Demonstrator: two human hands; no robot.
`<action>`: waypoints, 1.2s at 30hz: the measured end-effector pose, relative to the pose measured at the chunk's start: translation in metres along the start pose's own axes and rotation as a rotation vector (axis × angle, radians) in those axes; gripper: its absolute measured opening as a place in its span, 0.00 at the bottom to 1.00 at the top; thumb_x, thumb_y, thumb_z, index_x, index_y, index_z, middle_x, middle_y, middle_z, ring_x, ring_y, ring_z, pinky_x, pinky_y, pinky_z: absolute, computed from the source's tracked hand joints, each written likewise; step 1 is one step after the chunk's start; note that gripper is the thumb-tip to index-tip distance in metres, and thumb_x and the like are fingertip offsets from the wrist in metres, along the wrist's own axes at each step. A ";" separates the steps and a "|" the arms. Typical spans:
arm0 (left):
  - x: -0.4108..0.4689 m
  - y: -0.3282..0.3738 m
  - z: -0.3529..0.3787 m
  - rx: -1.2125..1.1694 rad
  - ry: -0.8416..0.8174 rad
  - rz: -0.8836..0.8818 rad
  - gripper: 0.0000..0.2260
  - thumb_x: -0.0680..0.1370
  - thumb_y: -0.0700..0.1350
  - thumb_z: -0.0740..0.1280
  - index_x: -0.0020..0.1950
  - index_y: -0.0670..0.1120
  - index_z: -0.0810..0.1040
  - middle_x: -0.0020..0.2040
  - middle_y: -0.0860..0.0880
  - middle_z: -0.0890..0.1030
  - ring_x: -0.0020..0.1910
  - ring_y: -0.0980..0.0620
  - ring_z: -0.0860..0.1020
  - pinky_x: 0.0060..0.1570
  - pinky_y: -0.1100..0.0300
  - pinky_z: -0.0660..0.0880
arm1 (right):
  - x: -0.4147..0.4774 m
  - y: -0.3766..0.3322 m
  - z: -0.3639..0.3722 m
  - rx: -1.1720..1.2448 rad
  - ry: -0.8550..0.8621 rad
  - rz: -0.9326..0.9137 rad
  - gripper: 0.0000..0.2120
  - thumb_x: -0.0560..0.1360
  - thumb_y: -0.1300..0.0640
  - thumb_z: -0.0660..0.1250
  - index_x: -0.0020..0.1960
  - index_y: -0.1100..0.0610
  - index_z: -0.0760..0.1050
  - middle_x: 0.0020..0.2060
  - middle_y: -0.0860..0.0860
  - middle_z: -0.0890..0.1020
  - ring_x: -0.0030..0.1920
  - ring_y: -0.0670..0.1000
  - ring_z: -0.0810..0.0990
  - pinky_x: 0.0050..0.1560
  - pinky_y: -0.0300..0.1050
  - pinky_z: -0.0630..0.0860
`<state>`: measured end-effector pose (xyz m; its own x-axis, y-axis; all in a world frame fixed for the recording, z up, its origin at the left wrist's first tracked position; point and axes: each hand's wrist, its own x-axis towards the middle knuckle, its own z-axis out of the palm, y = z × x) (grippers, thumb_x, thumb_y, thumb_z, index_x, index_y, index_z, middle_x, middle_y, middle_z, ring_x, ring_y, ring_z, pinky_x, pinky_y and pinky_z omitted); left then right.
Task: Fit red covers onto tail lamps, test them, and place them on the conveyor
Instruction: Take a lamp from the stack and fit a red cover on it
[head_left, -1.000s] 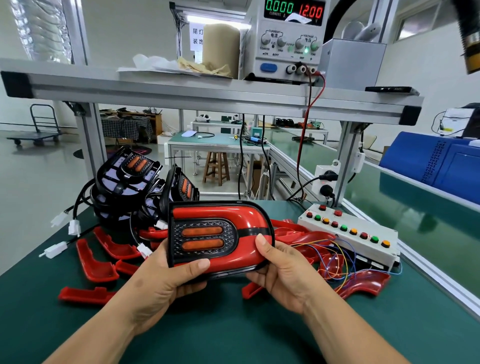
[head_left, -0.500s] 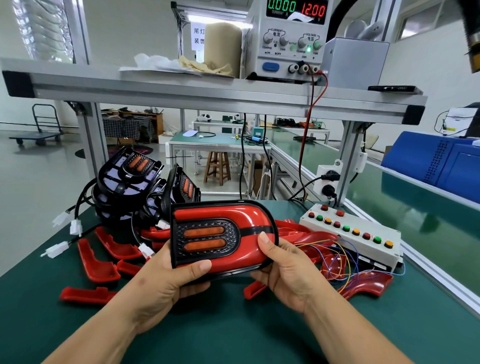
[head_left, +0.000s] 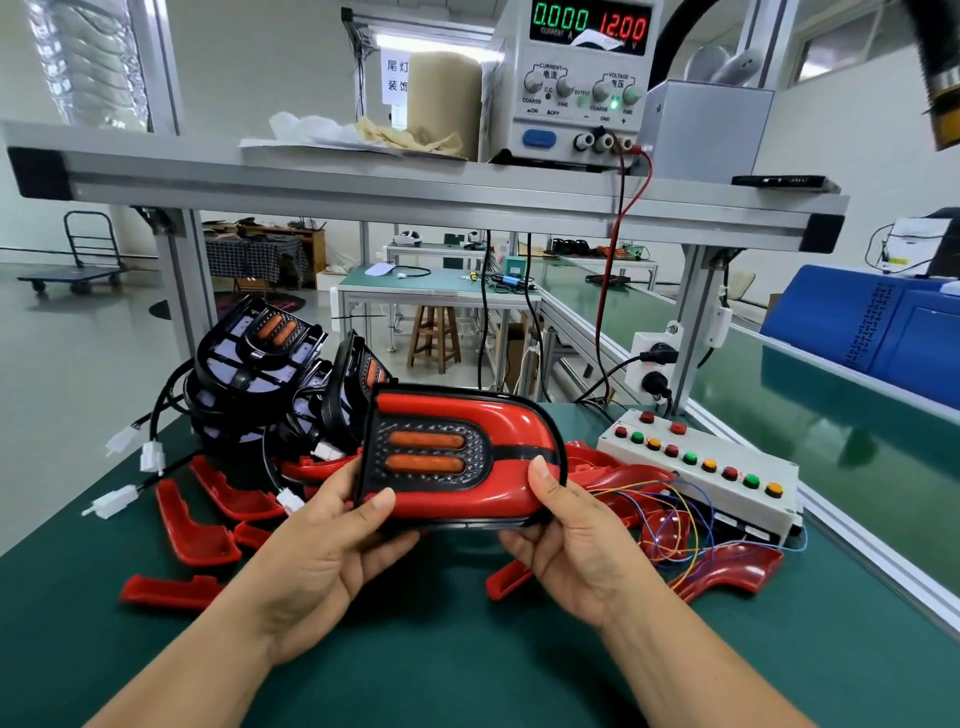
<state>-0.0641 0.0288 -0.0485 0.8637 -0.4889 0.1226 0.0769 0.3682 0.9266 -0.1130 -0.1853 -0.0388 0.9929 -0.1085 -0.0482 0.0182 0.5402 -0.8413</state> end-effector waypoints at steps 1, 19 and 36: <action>0.001 0.001 -0.001 -0.018 0.001 0.013 0.22 0.74 0.42 0.65 0.69 0.48 0.74 0.63 0.46 0.81 0.61 0.49 0.80 0.53 0.58 0.80 | 0.001 -0.001 -0.001 0.018 -0.002 -0.002 0.16 0.66 0.50 0.73 0.50 0.58 0.82 0.43 0.58 0.85 0.38 0.53 0.84 0.37 0.45 0.82; 0.004 -0.001 -0.008 -0.012 0.070 0.040 0.16 0.74 0.42 0.64 0.60 0.48 0.83 0.60 0.46 0.83 0.55 0.49 0.84 0.44 0.62 0.81 | 0.004 -0.006 -0.010 0.096 -0.019 0.064 0.19 0.68 0.54 0.70 0.55 0.63 0.79 0.44 0.60 0.85 0.40 0.56 0.85 0.39 0.48 0.83; 0.001 -0.001 -0.007 -0.039 0.081 0.038 0.16 0.75 0.43 0.64 0.60 0.50 0.83 0.61 0.47 0.82 0.57 0.49 0.82 0.48 0.60 0.81 | -0.002 -0.002 -0.004 -0.001 -0.066 0.000 0.08 0.67 0.59 0.71 0.46 0.58 0.84 0.46 0.60 0.85 0.43 0.54 0.85 0.42 0.44 0.82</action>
<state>-0.0601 0.0338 -0.0521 0.9035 -0.4095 0.1267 0.0617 0.4166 0.9070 -0.1159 -0.1896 -0.0387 0.9985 -0.0533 -0.0131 0.0178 0.5395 -0.8418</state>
